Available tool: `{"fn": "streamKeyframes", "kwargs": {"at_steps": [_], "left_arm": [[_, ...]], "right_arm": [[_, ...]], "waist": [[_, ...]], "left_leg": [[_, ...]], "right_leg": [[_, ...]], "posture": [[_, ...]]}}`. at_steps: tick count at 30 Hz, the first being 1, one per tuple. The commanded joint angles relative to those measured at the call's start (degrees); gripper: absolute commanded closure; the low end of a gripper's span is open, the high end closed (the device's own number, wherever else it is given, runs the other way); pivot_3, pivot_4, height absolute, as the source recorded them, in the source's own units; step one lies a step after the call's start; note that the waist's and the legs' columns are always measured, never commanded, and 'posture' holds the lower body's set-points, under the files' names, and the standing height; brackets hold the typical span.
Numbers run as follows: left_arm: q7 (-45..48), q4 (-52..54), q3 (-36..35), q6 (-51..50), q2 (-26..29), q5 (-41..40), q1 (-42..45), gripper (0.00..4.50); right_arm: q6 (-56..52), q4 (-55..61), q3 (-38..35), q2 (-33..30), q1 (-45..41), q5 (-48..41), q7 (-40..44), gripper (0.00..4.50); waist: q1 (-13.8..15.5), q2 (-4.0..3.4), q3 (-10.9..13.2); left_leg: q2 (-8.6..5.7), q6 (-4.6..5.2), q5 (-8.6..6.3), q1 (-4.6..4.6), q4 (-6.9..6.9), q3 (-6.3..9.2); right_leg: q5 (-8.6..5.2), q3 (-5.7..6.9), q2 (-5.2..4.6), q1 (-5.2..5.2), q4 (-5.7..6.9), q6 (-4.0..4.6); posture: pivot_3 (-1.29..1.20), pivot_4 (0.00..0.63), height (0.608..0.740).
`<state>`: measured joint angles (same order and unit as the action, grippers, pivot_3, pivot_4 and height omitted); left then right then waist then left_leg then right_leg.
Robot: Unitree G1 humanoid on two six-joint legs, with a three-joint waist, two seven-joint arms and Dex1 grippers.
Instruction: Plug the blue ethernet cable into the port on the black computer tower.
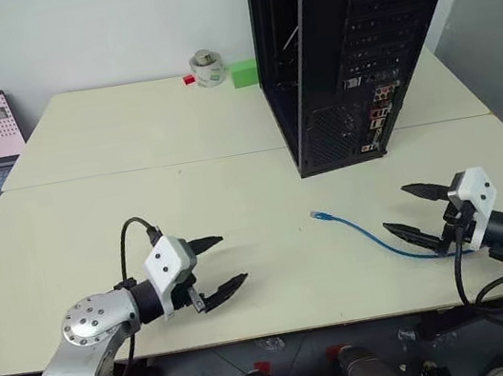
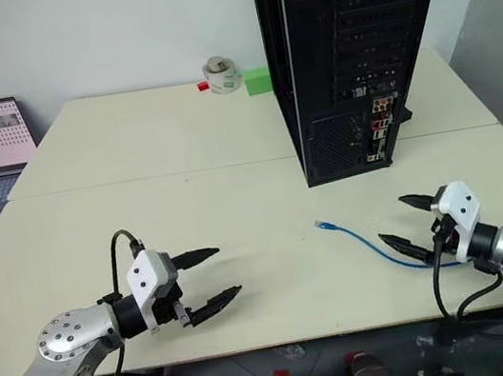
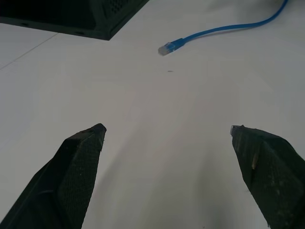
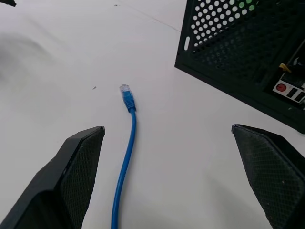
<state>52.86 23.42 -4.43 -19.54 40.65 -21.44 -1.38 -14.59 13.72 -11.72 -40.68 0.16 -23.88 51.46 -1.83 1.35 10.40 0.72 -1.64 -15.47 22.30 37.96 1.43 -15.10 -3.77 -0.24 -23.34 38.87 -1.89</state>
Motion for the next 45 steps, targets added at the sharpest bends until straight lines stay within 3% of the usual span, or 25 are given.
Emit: {"fn": "streamKeyframes", "kwargs": {"at_steps": [1,13,22,30,37,45], "left_arm": [[1.1,2.8,0.8,0.3,0.7,-1.1,0.8,0.02],[2.2,1.4,5.2,0.4,1.0,0.8,5.7,0.02],[4.8,-1.6,7.3,1.7,1.5,1.7,9.2,0.02],[6.6,-2.5,7.4,2.3,0.8,0.5,11.3,0.02],[8.0,-4.5,10.0,4.9,0.0,2.5,13.6,0.0],[7.9,-9.0,13.0,7.5,-1.1,5.9,16.7,0.0]], "right_arm": [[-0.7,4.2,-0.1,-1.7,0.9,-0.5,0.9,0.0],[-6.4,1.6,10.6,1.8,-4.3,5.0,-4.2,0.0],[-0.8,-12.0,17.0,6.9,-13.3,12.8,-6.3,0.0],[-0.1,-13.9,19.1,7.6,-15.1,15.2,-5.1,0.0],[-0.6,-13.0,19.8,6.5,-14.8,16.7,-5.0,1.35],[-1.6,-9.7,20.1,5.7,-15.1,16.8,-3.9,3.4]], "waist": [[0.0,0.0,0.0],[0.0,0.01,0.0],[0.0,0.01,0.0],[0.0,0.01,0.0],[0.0,0.01,0.0],[0.0,0.01,0.0]], "left_leg": [[0.0,0.0,0.0,0.0,0.0,-0.01],[0.01,0.0,0.0,-0.01,0.01,0.0],[0.0,0.0,0.0,0.01,0.02,-0.01],[0.0,0.0,0.0,0.01,0.02,0.02],[0.0,0.0,0.0,0.0,0.02,0.02],[-0.02,0.0,0.0,0.02,0.03,0.03]], "right_leg": [[0.0,-0.01,0.0,0.0,0.0,0.0],[-0.08,0.0,0.03,0.0,0.0,-0.14],[0.0,0.02,0.03,-0.01,0.0,0.01],[0.01,0.04,0.03,-0.01,0.01,0.01],[0.01,0.03,0.03,-0.01,0.01,0.02],[0.01,0.05,0.03,0.0,0.01,0.01]], "posture": [[0.0,0.15,0.74],[0.0,0.15,0.74],[0.0,0.15,0.74],[0.0,0.15,0.74],[0.0,0.15,0.74],[0.0,0.15,0.74]]}}
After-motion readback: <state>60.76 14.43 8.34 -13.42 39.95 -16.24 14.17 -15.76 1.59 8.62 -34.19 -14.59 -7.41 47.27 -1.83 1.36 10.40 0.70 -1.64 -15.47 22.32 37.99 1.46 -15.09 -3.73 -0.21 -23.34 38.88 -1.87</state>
